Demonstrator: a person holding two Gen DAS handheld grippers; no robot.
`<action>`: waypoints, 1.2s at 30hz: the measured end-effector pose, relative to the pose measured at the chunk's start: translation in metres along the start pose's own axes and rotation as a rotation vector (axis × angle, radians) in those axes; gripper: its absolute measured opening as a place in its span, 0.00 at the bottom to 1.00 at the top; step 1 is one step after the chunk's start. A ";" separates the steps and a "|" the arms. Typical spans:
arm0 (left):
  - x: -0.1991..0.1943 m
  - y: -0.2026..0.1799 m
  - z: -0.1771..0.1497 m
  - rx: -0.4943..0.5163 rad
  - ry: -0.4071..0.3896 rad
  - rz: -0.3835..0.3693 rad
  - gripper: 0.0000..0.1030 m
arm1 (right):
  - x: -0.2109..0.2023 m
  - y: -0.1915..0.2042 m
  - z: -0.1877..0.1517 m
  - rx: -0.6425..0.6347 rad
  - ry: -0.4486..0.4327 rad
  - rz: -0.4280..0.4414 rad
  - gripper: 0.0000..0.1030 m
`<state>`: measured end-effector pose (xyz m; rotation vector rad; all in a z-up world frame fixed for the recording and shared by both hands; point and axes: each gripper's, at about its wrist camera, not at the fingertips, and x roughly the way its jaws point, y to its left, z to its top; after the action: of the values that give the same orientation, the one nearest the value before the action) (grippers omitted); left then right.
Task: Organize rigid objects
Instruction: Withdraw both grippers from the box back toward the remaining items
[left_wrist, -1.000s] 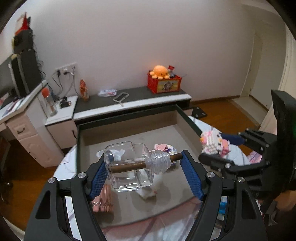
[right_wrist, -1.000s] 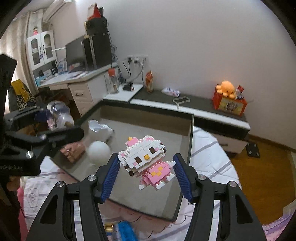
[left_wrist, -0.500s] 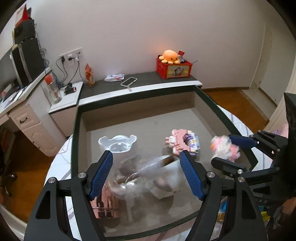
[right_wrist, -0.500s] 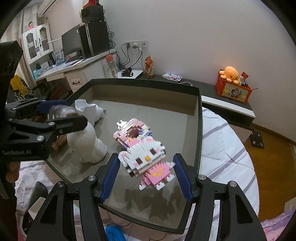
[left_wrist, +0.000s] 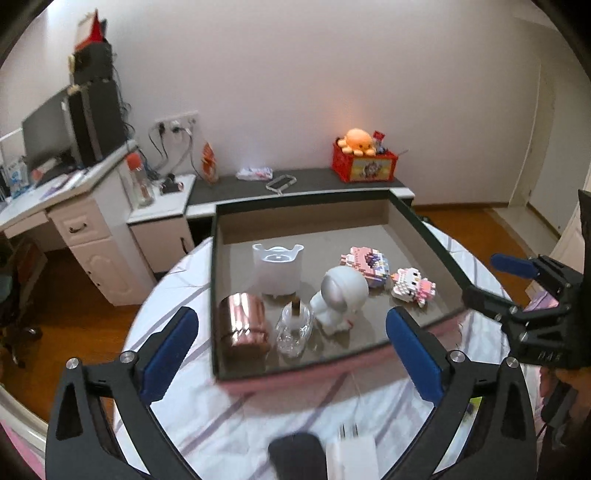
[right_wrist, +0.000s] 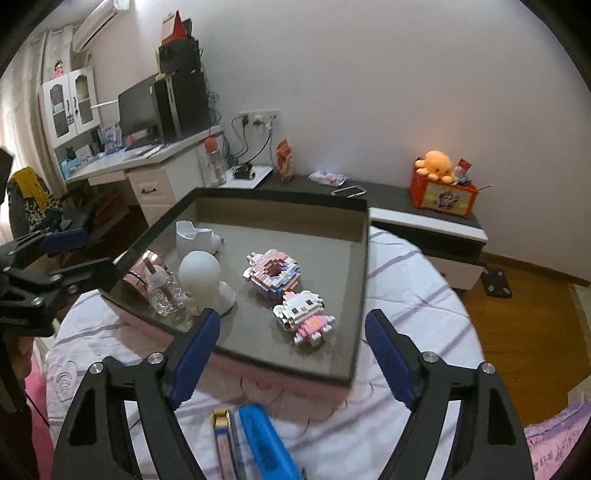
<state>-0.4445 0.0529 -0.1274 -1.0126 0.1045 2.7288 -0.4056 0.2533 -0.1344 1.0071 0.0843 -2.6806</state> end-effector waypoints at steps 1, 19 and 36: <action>-0.011 0.000 -0.005 -0.004 -0.011 0.001 1.00 | -0.008 0.001 -0.002 0.003 -0.013 -0.007 0.83; -0.126 -0.010 -0.111 -0.012 -0.081 0.042 1.00 | -0.128 0.024 -0.086 0.059 -0.136 -0.061 1.00; -0.125 -0.037 -0.131 0.052 -0.033 0.014 1.00 | -0.130 0.016 -0.121 0.100 -0.080 -0.058 1.00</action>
<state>-0.2607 0.0463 -0.1452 -0.9557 0.1773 2.7395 -0.2301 0.2868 -0.1401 0.9380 -0.0381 -2.7994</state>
